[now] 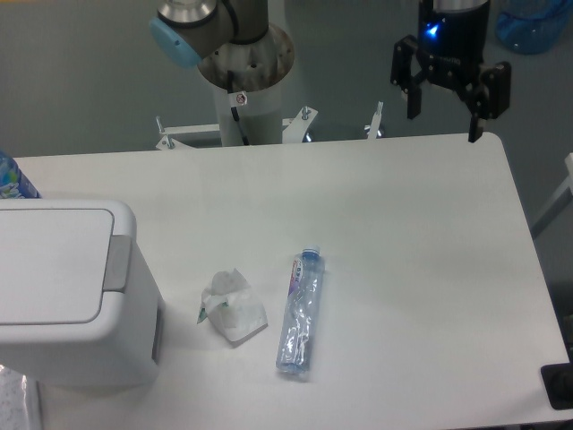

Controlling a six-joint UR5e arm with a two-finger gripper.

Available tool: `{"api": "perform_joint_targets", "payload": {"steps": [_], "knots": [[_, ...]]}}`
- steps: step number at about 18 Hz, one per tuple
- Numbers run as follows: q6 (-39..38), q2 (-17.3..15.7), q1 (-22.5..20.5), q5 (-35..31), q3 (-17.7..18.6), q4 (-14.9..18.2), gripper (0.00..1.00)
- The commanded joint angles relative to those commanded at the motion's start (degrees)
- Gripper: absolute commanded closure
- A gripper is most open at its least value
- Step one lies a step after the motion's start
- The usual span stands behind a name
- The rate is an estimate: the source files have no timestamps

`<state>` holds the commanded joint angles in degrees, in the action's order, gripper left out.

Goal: Open the trash can

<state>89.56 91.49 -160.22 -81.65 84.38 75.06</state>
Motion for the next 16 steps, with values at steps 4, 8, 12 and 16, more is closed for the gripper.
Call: {"api": "perform_joint_targets", "payload": {"steps": [4,8,12,16], "knots": [[-0.09,0.00,0.17,0.09,-0.26,0.00,0.00],[-4.29,0.70,0.88,0.26,-1.84,0.09,0.00],[-13.59,2.02,3.51,1.41,-2.81,0.00,0.00],[-21.16,3.07,7.19,1.49,-3.78,-2.18,0.00]]}}
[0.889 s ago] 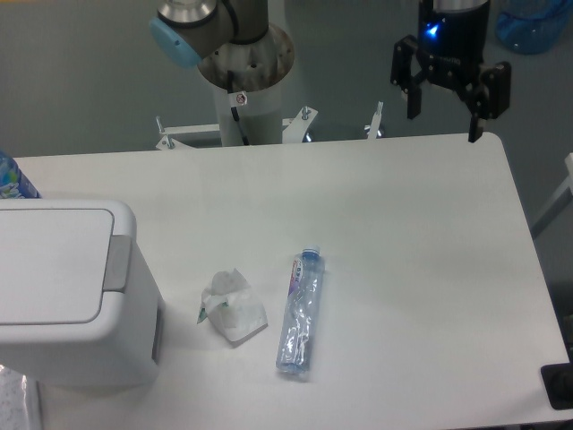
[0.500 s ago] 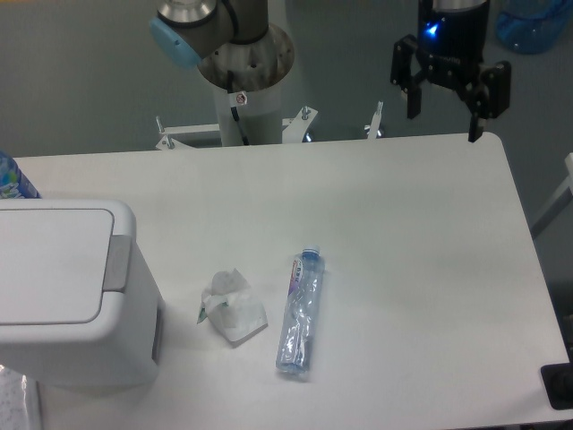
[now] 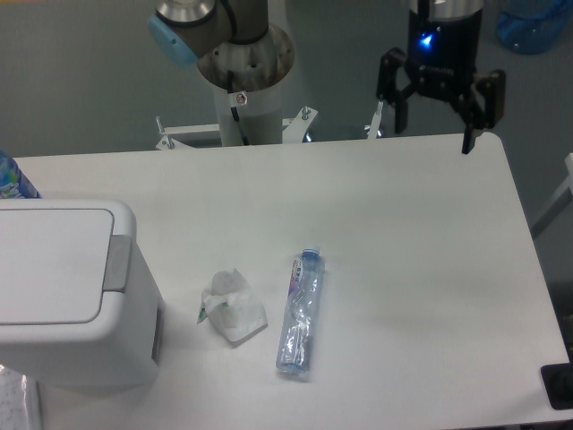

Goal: Open the trash can
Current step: 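Move the open gripper across the table toward the trash can lid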

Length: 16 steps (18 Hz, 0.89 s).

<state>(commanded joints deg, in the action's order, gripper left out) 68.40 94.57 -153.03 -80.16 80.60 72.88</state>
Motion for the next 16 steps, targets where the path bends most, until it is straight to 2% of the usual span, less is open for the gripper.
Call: {"api": "perform_joint_targets", "payload": {"steps": [3,8,10,12,16], "knots": [[-7.38,0.70,3.25,0.00,0.00,-2.20,0.00],[-20.81,2.63,9.05,0.00,0.35,-8.09,0.00],[-28.46,3.25,12.21,0.00,1.40,-11.34,0.00],[-32.96,3.08,14.59,0.09,2.80,-13.80,0.00],[-40.78,3.34,15.83,2.10,3.08,-14.69,0.00]]}}
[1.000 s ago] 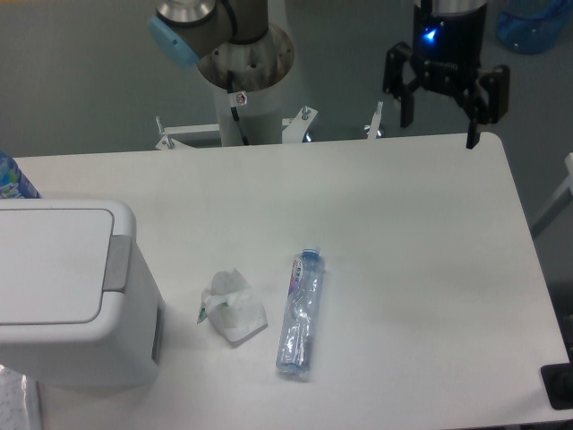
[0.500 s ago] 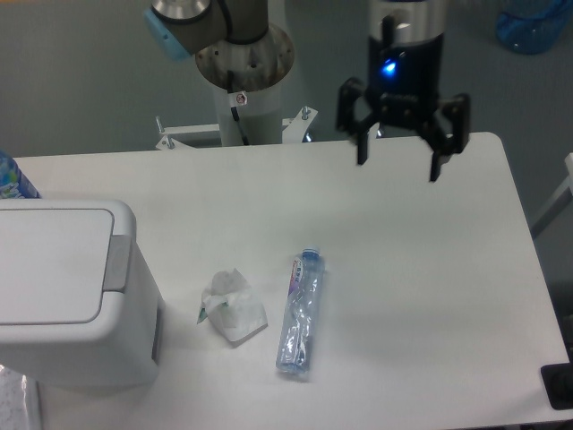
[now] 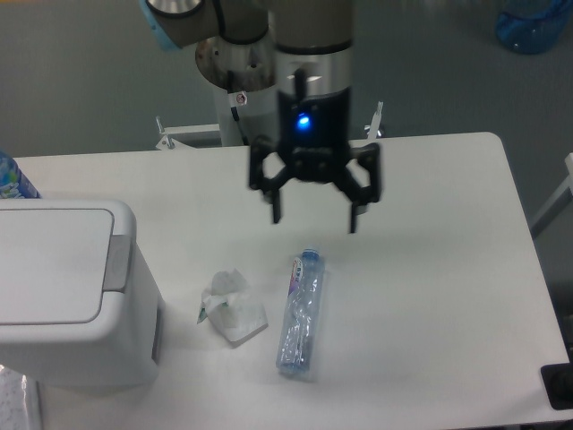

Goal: Open the trash can
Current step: 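Move the open gripper across the table toward the trash can lid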

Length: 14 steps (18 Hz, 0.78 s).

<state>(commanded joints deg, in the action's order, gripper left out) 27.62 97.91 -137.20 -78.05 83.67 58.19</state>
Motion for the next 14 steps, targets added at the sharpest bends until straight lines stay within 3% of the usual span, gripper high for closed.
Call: {"api": "perform_joint_targets", "payload": {"steps": [6,14], "knots": [[-8.02,1.84,2.72,3.00,0.35,-5.45,0.00],[-7.32,4.39,7.90,2.91,-0.44,-5.63,0.00]]}}
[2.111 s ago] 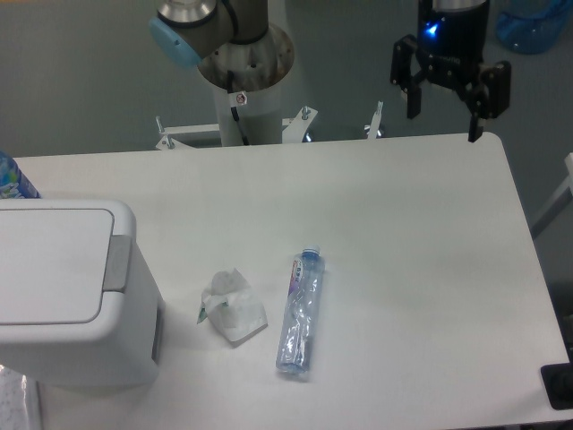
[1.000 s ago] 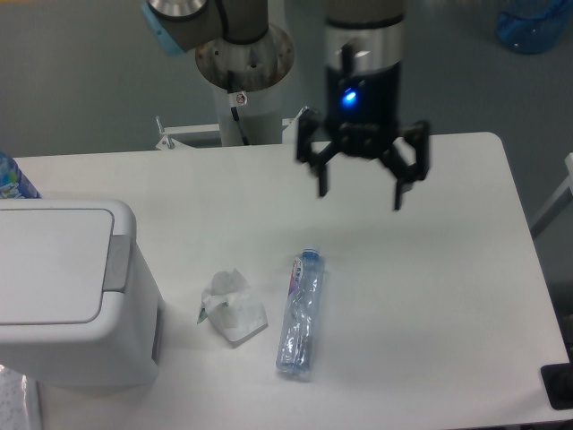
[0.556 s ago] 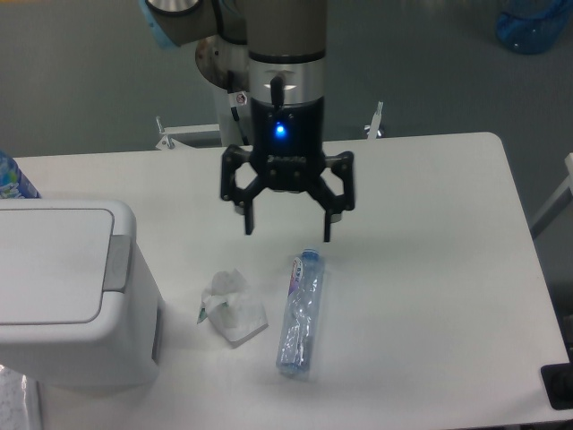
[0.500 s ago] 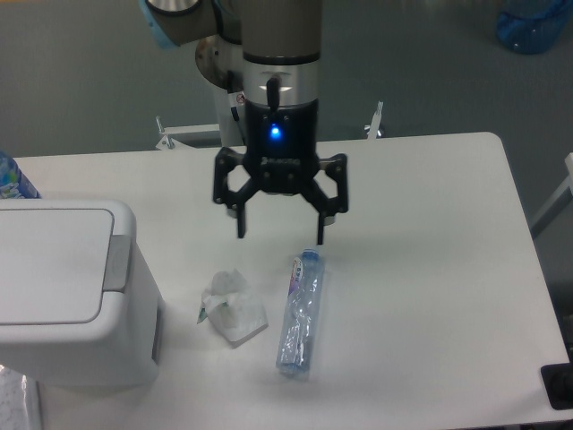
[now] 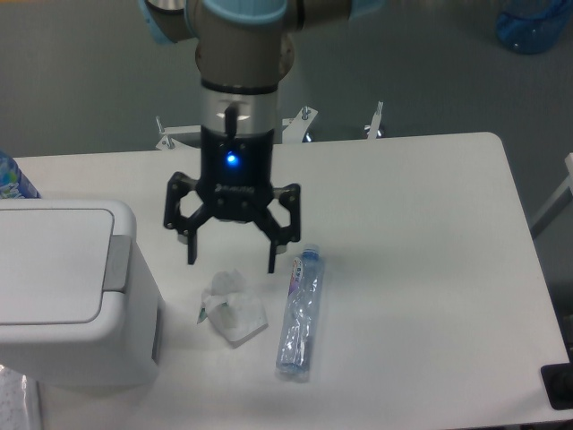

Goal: Open the trash can

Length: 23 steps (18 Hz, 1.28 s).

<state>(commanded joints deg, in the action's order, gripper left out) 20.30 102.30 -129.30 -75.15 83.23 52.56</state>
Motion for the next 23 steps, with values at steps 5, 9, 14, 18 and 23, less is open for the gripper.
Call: {"api": "perform_joint_targets", "payload": {"steps": [5,9,14,18,23], "knots": [[0.00,0.88,2.20,-0.09,0.00,0.00,0.00],[-0.09,0.97,3.70,-0.18,0.61,0.00,0.00],[0.00,1.06,4.05,-0.18,0.70,-0.09,0.00],[0.00,1.06,4.05,-0.26,1.14,-0.17,0.00],[-0.09,0.97,4.14,-0.26,1.84,-0.17,0.00]]}}
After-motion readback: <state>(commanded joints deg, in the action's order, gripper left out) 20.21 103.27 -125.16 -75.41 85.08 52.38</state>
